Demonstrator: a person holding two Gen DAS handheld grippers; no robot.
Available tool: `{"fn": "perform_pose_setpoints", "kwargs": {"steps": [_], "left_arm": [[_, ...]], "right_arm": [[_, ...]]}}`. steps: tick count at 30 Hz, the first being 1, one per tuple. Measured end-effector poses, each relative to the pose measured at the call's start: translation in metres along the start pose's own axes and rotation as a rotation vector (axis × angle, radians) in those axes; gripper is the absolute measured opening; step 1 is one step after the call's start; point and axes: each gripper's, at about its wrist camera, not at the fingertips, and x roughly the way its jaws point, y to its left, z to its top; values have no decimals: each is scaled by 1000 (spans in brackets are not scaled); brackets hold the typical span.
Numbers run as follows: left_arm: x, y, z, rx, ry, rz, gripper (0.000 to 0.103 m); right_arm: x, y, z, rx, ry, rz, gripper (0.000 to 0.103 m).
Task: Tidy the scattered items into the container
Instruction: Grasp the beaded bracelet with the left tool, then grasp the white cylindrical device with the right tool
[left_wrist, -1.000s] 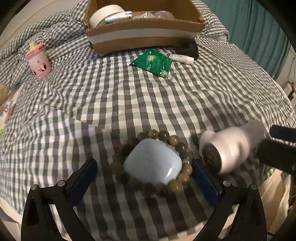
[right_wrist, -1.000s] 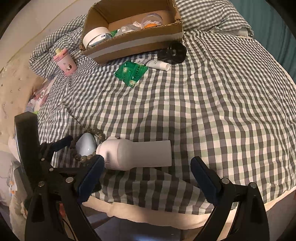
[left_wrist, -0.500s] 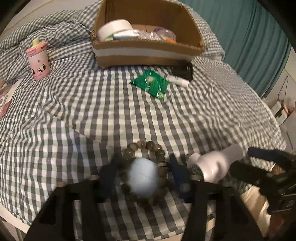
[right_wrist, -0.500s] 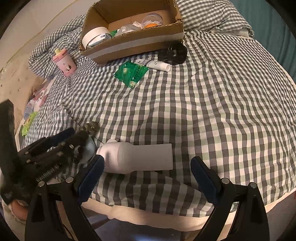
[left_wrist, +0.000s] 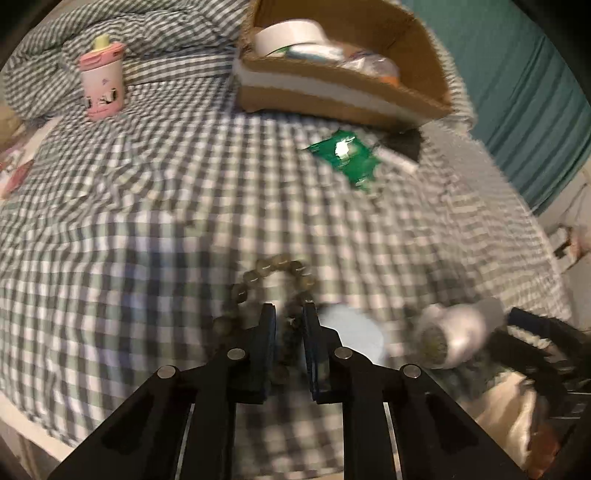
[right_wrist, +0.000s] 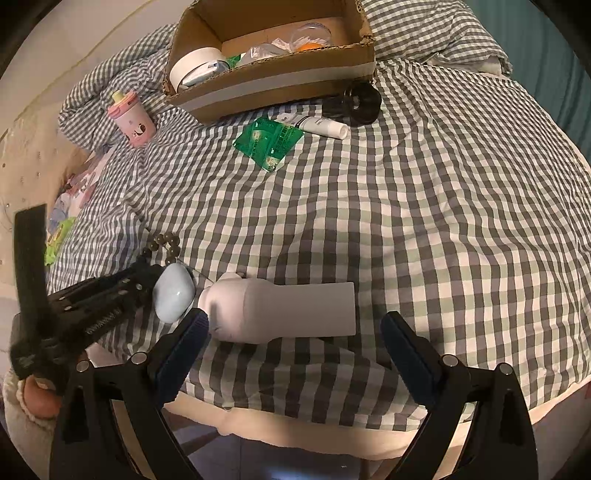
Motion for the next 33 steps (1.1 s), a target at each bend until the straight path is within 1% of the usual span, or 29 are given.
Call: {"fn": "perform_pose_setpoints", "kwargs": {"steps": [1, 2, 3, 4, 8, 10, 11, 12, 13, 14, 15, 16, 18, 20, 22, 25, 30, 33], "left_arm": [[2, 2, -2, 8, 0, 26, 43], [2, 5, -4, 5, -19, 45, 51], [2, 8, -6, -2, -27, 57, 64], [5, 10, -7, -4, -23, 67, 67], [7, 11, -11, 30, -37, 82, 67], [8, 8, -11, 51, -24, 97, 67], [9, 9, -10, 54, -16, 98, 65], [11, 8, -8, 58, -7, 107, 54], [12, 7, -7, 70, 1, 125, 37], [12, 5, -7, 80, 2, 129, 27], [10, 5, -6, 74, 0, 114, 10], [8, 6, -5, 56, 2, 100, 10], [3, 6, -6, 39, 0, 102, 10], [-7, 2, -7, 49, -22, 110, 10], [-18, -1, -7, 50, -43, 99, 10], [-28, -7, -5, 71, -60, 112, 11], [-30, -8, -5, 78, -50, 91, 11], [-28, -7, -6, 73, -45, 85, 11]], "right_arm": [[0, 0, 0, 0, 1, 0, 95], [1, -1, 0, 1, 3, -1, 95], [2, -1, 0, 2, 5, -3, 95], [2, -2, 0, 2, 7, -4, 95], [5, -2, -1, 0, 17, -7, 95], [6, -1, 0, -2, 18, -9, 95], [7, 0, 0, -5, 18, -8, 95], [7, 0, -1, -7, 19, -9, 95], [7, 1, -1, -9, 19, -9, 95], [7, 1, -1, -10, 19, -8, 95], [7, 2, -1, -10, 17, -11, 95], [6, 2, -1, -12, 12, -16, 95], [5, 3, -1, -19, 6, -20, 95], [5, 5, -1, -26, -4, -18, 95], [9, 8, -1, -27, 1, -15, 95], [15, 16, -2, -41, 12, -29, 95], [19, 27, -3, -89, 14, -62, 96], [10, 28, -1, -167, -22, -58, 96]]}}
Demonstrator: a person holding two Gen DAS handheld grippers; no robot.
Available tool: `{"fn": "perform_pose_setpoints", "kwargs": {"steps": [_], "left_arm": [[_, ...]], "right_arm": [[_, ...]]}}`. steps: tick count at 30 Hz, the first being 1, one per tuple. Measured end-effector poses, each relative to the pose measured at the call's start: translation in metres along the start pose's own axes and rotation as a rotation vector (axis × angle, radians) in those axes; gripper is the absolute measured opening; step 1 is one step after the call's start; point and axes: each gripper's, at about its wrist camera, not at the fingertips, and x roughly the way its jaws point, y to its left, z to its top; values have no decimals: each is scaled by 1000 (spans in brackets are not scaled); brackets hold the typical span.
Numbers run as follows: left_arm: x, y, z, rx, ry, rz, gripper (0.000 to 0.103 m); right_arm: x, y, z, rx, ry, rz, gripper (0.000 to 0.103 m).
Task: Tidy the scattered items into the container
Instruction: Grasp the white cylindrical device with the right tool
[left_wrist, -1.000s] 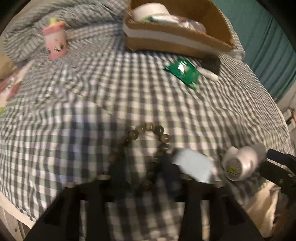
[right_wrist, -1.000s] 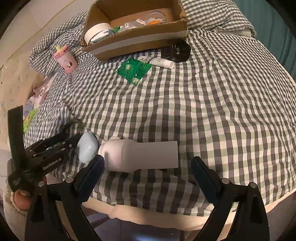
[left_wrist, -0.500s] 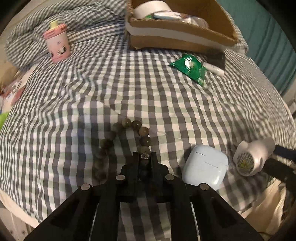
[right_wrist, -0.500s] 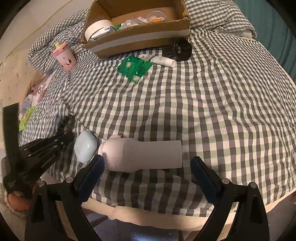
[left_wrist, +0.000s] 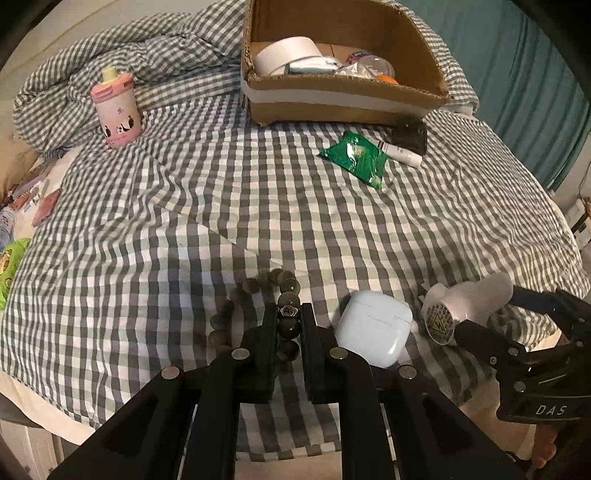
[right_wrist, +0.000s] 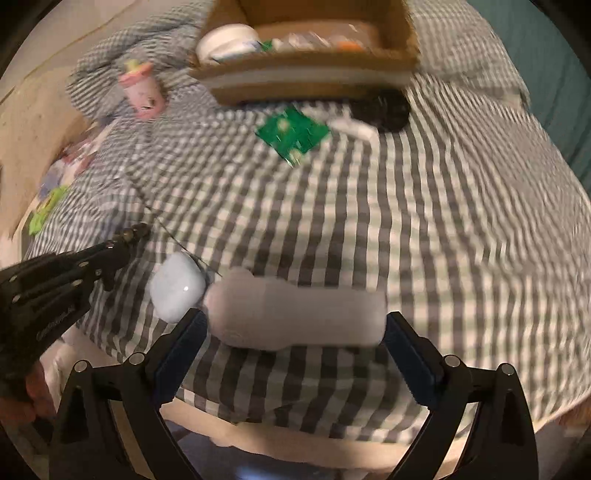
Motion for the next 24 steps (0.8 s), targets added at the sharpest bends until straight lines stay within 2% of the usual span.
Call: {"fn": "perform_pose_setpoints", "kwargs": {"steps": [2, 5, 7, 10, 13, 16, 18, 21, 22, 24], "left_arm": [[-1, 2, -1, -1, 1, -7, 11], [-3, 6, -1, -6, 5, -21, 11], [-3, 8, -1, -15, 5, -21, 11], [0, 11, -1, -24, 16, -24, 11], [3, 12, 0, -30, 22, -32, 11], [5, 12, 2, -33, 29, -38, 11], [7, 11, 3, -32, 35, -39, 11], [10, 10, 6, -29, 45, -37, 11], [11, 10, 7, -29, 47, -37, 11], [13, 9, 8, -27, 51, -38, 11]], "right_arm": [[-17, 0, 7, -133, -52, -12, 96], [-30, 2, 15, -383, -70, -71, 96], [-30, 1, 19, -506, -25, -67, 96], [-24, 6, 19, -618, 48, 38, 96], [-12, 15, 16, -721, 98, 30, 94], [6, 23, 14, -795, 148, 10, 93], [18, 25, 12, -831, 185, 10, 88], [38, 30, 8, -853, 225, 14, 72], [44, 31, 7, -850, 240, 16, 62], [51, 30, 7, -820, 240, 35, 61]]}}
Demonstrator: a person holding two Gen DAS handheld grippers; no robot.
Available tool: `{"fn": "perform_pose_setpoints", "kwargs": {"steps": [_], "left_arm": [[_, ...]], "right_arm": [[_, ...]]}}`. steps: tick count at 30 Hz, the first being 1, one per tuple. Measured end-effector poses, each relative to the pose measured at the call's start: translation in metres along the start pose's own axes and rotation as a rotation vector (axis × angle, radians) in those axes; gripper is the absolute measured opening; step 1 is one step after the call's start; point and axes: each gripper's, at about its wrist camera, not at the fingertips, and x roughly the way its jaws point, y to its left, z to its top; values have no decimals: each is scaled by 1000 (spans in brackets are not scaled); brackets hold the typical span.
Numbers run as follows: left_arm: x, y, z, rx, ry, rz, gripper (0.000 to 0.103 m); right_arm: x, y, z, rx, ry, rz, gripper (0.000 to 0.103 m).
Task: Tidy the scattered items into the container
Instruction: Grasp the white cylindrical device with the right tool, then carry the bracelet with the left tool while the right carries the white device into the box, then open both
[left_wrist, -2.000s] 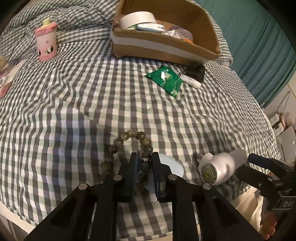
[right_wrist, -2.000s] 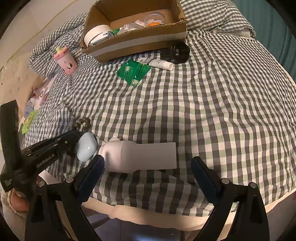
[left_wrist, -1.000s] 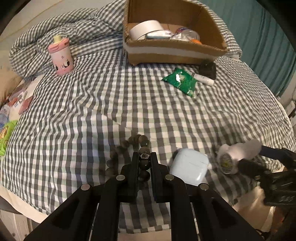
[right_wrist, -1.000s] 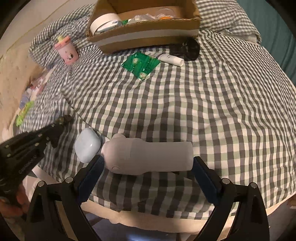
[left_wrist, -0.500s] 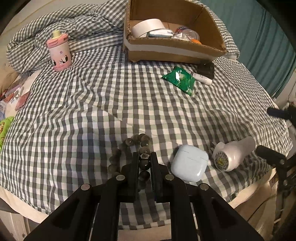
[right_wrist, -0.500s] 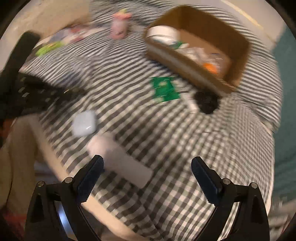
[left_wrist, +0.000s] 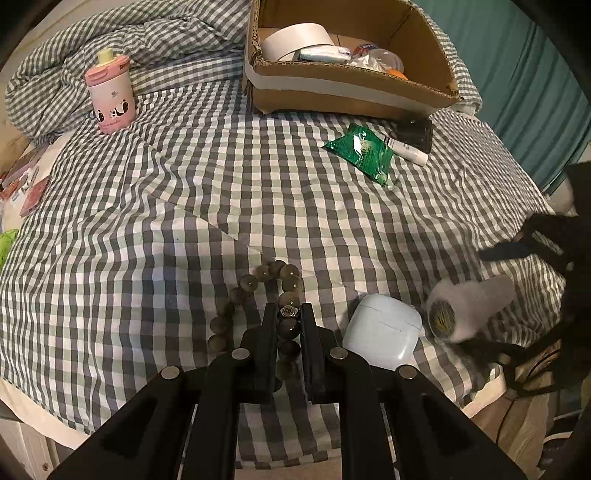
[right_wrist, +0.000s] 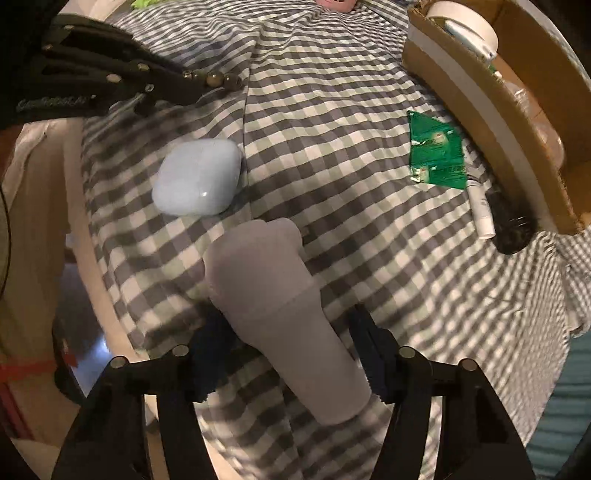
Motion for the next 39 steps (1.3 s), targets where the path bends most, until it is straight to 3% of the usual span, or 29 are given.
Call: {"fn": "perform_pose_setpoints", "kwargs": {"steps": [5, 9, 15, 19, 25, 32, 39], "left_arm": [[6, -2, 2, -1, 10, 0, 11], [13, -3, 2, -8, 27, 3, 11], [15, -4, 0, -10, 31, 8, 11], [13, -5, 1, -18, 37, 13, 11], [-3, -11, 14, -22, 7, 27, 11], [-43, -25, 53, 3, -69, 2, 11], [-82, -47, 119, 57, -168, -36, 11]], "right_arm": [[-3, -2, 0, 105, -75, -47, 43], [1, -2, -1, 251, -79, -99, 43], [-10, -13, -11, 457, -113, -76, 43], [-32, -15, -12, 591, -159, -62, 43], [-82, -21, -12, 663, -269, -70, 43], [-124, -56, -2, 717, -359, -62, 43], [-151, -97, 12, 733, -402, -85, 43]]}}
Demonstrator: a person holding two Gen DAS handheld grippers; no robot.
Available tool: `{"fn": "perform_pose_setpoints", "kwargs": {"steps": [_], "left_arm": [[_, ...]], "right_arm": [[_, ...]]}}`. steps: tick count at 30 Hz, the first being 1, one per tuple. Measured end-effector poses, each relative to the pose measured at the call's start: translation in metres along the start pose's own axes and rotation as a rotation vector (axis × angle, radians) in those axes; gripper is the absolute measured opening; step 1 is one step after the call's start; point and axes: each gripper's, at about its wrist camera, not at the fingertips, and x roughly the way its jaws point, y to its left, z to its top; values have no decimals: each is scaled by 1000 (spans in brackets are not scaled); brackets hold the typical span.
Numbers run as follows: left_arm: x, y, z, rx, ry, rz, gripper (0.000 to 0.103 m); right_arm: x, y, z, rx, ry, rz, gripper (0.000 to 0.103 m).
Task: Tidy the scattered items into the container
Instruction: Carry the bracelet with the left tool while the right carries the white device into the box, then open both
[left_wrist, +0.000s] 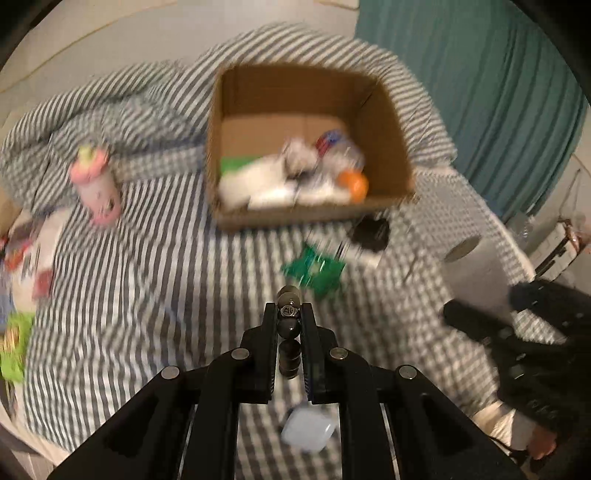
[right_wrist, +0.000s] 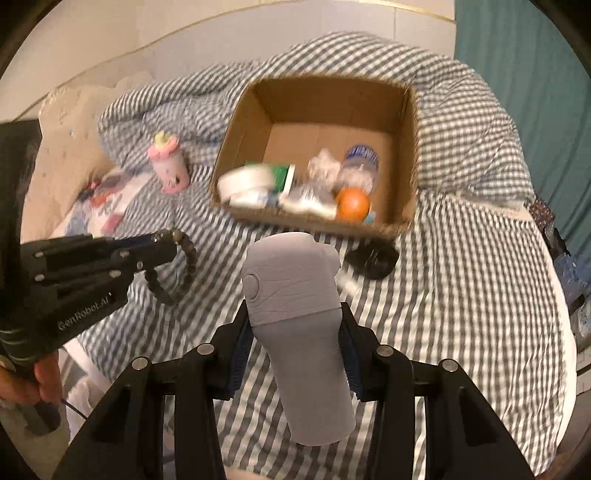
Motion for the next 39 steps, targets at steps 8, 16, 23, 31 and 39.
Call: {"fn": "perform_pose_setpoints", "kwargs": {"steps": [8, 16, 23, 31, 39], "left_arm": [[-8, -18, 99, 68, -90, -36, 11], [25, -27, 164, 114, -82, -35, 11], [87, -17, 174, 73, -25, -15, 11], [122, -7, 177, 36, -83, 97, 71], [95, 12, 176, -45, -117, 135, 94]], "right_arm": [[-12, -25, 79, 15, -102, -24, 43], [15, -60, 151, 59, -128, -20, 43], [89, -80, 157, 99, -9, -21, 43], [128, -104, 159, 189, 9, -53, 81], [81, -105, 150, 178, -58, -42, 81]]}}
